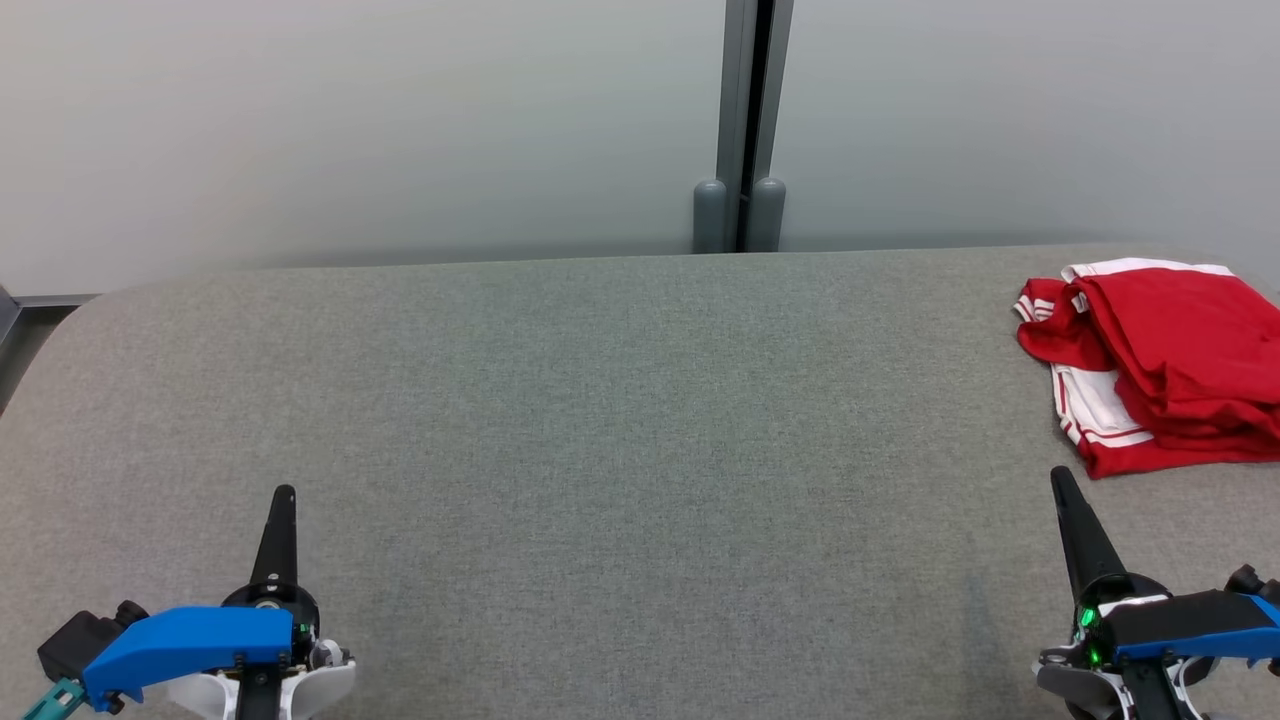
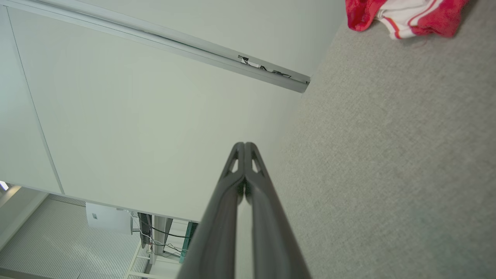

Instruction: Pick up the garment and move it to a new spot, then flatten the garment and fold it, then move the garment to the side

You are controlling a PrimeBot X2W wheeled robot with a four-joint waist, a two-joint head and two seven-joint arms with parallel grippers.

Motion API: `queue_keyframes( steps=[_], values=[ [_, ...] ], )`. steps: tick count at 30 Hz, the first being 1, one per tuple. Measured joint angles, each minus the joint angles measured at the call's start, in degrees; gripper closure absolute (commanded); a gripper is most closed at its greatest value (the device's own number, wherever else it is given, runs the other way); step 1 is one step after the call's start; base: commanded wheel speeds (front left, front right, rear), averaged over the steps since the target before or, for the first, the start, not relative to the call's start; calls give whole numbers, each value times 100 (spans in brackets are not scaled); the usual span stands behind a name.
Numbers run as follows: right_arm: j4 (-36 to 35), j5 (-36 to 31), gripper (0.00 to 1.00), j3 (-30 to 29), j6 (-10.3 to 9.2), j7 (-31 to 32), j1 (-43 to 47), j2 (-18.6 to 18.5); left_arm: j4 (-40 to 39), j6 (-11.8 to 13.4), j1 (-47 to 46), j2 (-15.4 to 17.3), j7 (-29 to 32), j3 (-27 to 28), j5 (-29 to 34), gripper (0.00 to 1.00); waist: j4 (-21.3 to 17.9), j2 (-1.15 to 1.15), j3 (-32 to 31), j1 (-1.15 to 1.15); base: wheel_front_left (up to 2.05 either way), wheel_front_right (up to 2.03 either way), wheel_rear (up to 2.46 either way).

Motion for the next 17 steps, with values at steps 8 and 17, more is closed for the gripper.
queue_keyframes(
  steps=[8, 17],
  values=[
    [43, 389, 100, -9, 1, 56, -17, -1, -10, -36, -26, -4, 104, 43, -365, 100, -3, 0, -16, 0, 0, 0, 0],
    [91, 808, 100, -20, 1, 121, -74, -1, -26, -82, -50, -13, 209, 86, -742, 100, -7, 0, -34, 0, 0, 0, 0]
  ],
)
